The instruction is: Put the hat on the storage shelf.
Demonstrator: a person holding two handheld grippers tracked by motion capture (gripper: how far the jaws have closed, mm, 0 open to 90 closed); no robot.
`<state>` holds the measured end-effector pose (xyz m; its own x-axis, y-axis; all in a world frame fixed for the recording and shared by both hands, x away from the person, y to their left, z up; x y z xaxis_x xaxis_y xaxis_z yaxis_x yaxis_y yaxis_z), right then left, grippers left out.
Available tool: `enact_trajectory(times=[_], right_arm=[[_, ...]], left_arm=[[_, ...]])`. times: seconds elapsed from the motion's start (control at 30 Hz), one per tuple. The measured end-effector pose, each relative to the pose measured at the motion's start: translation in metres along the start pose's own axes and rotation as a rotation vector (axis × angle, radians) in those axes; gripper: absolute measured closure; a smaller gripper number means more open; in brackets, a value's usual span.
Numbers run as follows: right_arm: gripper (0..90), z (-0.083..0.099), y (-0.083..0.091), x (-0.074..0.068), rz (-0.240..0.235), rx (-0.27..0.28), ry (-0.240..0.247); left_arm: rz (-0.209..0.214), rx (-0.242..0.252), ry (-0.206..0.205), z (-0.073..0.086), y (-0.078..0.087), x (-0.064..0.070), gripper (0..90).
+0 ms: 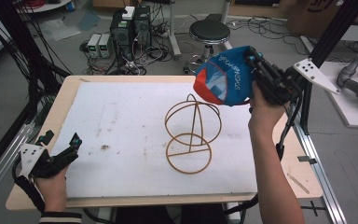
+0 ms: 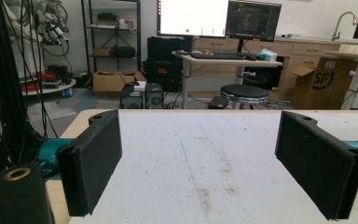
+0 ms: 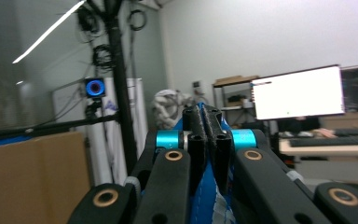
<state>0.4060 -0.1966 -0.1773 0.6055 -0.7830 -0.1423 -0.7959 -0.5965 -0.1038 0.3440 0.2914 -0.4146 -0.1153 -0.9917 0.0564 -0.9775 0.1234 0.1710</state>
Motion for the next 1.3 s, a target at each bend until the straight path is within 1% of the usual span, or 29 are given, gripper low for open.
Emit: enact_trajectory(times=[0.03,0.07,0.1,0.23,0.27,0.3,0.33,0.4,0.43,0.5,0.53,0.6,0.63,0.7,0.83,1.03,1.07,1.13,1.3], right_arm=[[89.9,0.0,0.0,-0.006,-0.014,0.001,0.012],[89.9,0.0,0.0,-0.006,-0.014,0.001,0.012],[89.9,0.002,0.0,-0.018,-0.042,-0.011,0.029],[89.9,0.009,0.001,-0.039,-0.081,-0.035,0.058],[89.9,0.009,0.001,-0.039,-0.081,-0.035,0.058],[89.9,0.012,0.002,-0.044,-0.091,-0.045,0.063],[89.9,0.018,0.001,-0.051,-0.102,-0.061,0.08],[89.9,0.025,-0.001,-0.056,-0.113,-0.083,0.087],[89.9,0.025,-0.001,-0.056,-0.113,-0.083,0.087],[89.9,0.037,-0.004,-0.062,-0.123,-0.11,0.103],[89.9,0.041,-0.004,-0.064,-0.128,-0.12,0.104],[89.9,0.048,-0.006,-0.066,-0.132,-0.134,0.111],[89.9,0.048,-0.006,-0.066,-0.132,-0.134,0.111],[89.8,0.058,-0.007,-0.067,-0.136,-0.154,0.114],[89.7,0.065,-0.007,-0.066,-0.138,-0.164,0.104],[88.3,0.068,-0.005,-0.066,-0.143,-0.172,0.109],[84.9,0.068,-0.004,-0.066,-0.144,-0.175,0.104],[83.2,0.068,-0.004,-0.066,-0.137,-0.174,0.113],[83.2,0.067,-0.004,-0.066,-0.136,-0.169,0.12]], left_arm=[[-0.001,0.004,0.002,0.0,0.0,0.0,14.9],[-0.001,0.004,0.002,0.0,0.0,0.0,14.9],[-0.001,0.003,0.002,0.0,0.0,0.0,14.9],[-0.002,0.001,0.003,0.0,0.0,0.0,14.9],[0.0,0.002,0.004,0.0,0.0,0.0,14.9],[0.0,0.0,0.003,0.0,0.0,0.0,15.0],[-0.002,-0.003,0.002,0.0,0.0,-0.001,15.0],[-0.002,-0.003,0.004,0.001,0.0,-0.001,15.1],[-0.002,-0.001,0.004,0.0,0.0,-0.001,15.1],[-0.005,-0.001,0.004,0.0,0.001,-0.001,15.0],[-0.006,-0.001,0.004,0.0,0.001,-0.002,15.1],[-0.006,-0.001,0.004,0.0,0.001,-0.002,15.1],[-0.006,-0.001,0.004,0.0,0.001,-0.002,15.1],[-0.005,0.0,0.005,0.0,0.001,-0.001,15.1],[-0.006,0.0,0.005,0.0,0.001,-0.002,15.0],[-0.005,0.0,0.004,0.0,0.0,-0.001,15.1],[-0.005,0.0,0.004,0.0,0.0,-0.001,15.1],[-0.004,0.0,0.004,0.0,0.0,-0.001,15.1],[-0.005,0.0,0.005,0.0,0.0,-0.001,15.1]])
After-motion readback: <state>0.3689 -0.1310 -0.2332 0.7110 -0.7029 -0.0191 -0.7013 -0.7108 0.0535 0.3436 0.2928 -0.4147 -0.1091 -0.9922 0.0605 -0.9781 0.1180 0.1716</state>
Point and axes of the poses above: each handheld gripper's, and its own axes: y roughly backward along the jaws, z roughly out of its underside, x roughly to its right, the point moved 10 cm from there along -y, roughly forward along the jaws, and after that the axes turned 10 degrees about -x, right-handed, at the moved point
